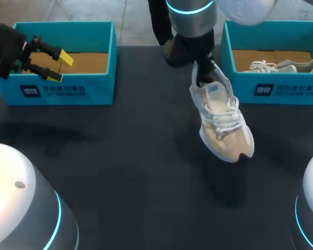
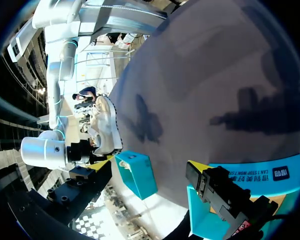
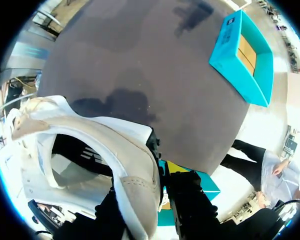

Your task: Take the shoe out of the shoebox, open the shoe tongue, remove and reinsert the insole, then place the shoe into the shoebox

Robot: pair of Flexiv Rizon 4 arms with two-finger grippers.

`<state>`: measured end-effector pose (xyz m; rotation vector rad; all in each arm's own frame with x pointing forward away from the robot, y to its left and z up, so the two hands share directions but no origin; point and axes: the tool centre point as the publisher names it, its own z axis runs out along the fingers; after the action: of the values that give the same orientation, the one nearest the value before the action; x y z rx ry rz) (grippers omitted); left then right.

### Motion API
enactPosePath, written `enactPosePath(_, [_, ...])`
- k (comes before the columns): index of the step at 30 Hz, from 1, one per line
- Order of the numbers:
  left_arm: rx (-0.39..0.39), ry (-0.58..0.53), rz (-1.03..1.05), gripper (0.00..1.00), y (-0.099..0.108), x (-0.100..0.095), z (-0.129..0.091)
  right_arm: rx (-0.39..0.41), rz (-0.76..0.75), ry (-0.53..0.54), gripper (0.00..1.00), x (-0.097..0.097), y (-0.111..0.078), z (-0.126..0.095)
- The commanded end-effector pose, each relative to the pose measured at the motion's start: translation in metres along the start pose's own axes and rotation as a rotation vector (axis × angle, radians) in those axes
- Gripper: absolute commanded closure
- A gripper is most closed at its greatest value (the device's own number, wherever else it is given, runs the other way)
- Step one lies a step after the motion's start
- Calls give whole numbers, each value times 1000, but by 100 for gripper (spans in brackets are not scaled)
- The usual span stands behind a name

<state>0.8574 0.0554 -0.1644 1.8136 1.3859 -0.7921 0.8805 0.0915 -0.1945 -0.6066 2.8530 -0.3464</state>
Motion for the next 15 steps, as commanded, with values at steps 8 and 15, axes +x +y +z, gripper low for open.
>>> enactPosePath(8, [-1, 2, 1, 0, -1, 0, 0, 1, -2, 1, 100, 0, -6, 1])
enactPosePath(15, [-1, 2, 1, 0, -1, 0, 0, 1, 6, -25, 100, 2, -69, 8])
